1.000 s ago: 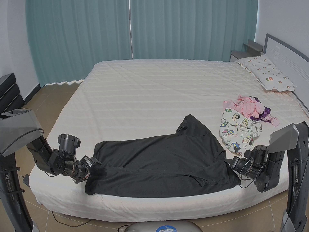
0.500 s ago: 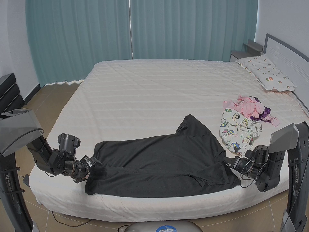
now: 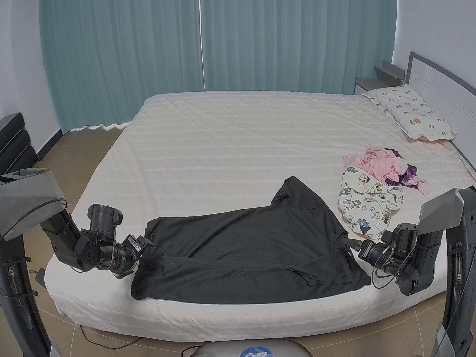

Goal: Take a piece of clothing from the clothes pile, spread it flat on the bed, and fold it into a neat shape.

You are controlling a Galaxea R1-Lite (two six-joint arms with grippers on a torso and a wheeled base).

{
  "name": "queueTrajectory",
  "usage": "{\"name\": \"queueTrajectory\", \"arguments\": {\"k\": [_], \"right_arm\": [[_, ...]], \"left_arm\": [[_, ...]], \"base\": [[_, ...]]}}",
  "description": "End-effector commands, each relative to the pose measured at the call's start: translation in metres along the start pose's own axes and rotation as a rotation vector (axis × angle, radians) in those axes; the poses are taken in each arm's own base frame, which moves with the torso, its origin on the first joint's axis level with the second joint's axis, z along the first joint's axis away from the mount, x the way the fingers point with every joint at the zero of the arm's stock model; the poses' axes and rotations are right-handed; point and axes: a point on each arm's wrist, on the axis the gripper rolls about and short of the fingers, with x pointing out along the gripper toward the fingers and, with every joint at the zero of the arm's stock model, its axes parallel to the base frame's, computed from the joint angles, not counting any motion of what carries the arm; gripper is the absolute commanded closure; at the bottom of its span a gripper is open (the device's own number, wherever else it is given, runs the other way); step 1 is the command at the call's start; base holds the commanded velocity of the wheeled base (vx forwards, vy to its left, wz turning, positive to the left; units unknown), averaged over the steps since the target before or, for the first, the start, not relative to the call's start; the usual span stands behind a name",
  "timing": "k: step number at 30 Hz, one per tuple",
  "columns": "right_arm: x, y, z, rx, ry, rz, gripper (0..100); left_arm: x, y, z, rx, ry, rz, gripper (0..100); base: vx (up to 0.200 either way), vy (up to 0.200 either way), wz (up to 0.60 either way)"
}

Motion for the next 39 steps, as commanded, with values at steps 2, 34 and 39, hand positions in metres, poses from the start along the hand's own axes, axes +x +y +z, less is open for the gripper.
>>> {"name": "queueTrajectory", "arguments": {"k": [2, 34, 39], "right_arm": [[-0.001, 0.002, 0.002, -0.005, -0.013, 0.01, 0], [-0.002, 0.005, -0.002, -0.008, 0.001, 0.008, 0], [-0.004, 0.005, -0.003, -0.01, 0.005, 0.008, 0]], "left_arm": [[0.001, 0.002, -0.001, -0.004, 0.0, 0.007, 0], [0.014, 0.0, 0.012, -0.011, -0.1, 0.005, 0], [0.012, -0.005, 0.017, -0.012, -0.117, -0.015, 0]], "base": [[0.0, 0.0, 0.0], [0.075, 0.0, 0.0], [0.0, 0.0, 0.0]]}}
